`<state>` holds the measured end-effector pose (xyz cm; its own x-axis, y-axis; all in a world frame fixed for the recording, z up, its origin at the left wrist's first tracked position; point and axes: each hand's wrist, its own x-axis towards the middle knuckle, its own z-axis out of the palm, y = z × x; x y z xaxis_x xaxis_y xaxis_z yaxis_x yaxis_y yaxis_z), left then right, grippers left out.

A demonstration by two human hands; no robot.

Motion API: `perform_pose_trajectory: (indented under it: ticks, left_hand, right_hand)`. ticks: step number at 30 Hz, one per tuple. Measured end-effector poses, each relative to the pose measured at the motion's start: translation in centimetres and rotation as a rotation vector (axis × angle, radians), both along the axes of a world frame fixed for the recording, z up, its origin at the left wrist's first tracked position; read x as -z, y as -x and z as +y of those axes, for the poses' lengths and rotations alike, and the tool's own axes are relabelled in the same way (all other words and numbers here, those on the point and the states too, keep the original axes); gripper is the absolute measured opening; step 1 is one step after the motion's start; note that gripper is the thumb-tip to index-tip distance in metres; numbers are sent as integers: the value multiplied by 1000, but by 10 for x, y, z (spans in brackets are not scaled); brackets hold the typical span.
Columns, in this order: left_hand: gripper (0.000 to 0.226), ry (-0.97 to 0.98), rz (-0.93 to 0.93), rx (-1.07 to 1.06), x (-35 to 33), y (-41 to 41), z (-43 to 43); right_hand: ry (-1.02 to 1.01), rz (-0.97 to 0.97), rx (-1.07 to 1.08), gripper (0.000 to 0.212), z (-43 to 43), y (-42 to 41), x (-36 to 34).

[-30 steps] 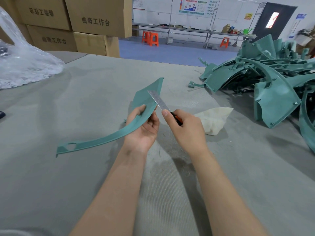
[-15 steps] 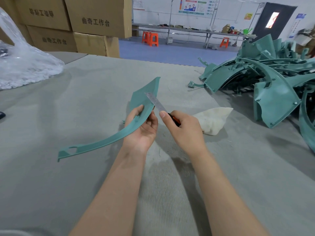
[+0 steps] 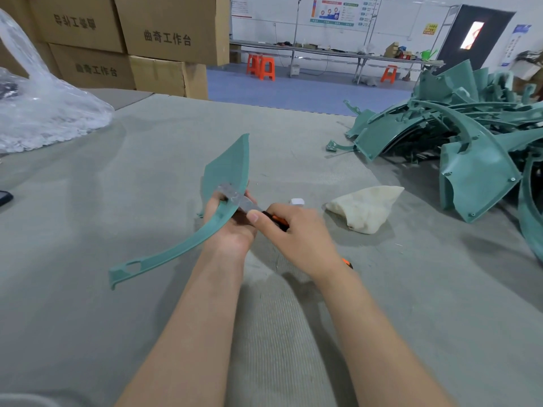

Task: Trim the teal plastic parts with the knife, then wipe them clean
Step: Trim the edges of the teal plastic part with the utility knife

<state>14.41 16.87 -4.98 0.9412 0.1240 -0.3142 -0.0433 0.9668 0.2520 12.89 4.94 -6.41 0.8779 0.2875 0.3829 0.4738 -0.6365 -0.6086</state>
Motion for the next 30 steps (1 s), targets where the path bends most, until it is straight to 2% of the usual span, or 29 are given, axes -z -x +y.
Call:
perform_pose_trajectory:
  ticks: [5,8,11,15,21,30]
  left_hand:
    - [14,5,-37,-19,4,-1,5]
    - [8,-9,-50,-37,2,-2,6]
    - [15,-56,-62,14,0,-1,3]
    - [13,-185,-142,87,0,4,-7]
    - [11,-296,-194,173,-2,9,-18]
    - [9,-176,-131,202,0,10,-27]
  right_hand:
    - [9,113,-190,47,-2,6,-7]
    - [-61,168,-233,51,-5,8,-13]
    - [-218,120,-31,55,-14,4,-18]
    - [-283,50,263,63,-32,-6,-16]
    - [-265,17,308,60,-35,-10,-11]
    - [-221,-51,288,62,-31,-11,-5]
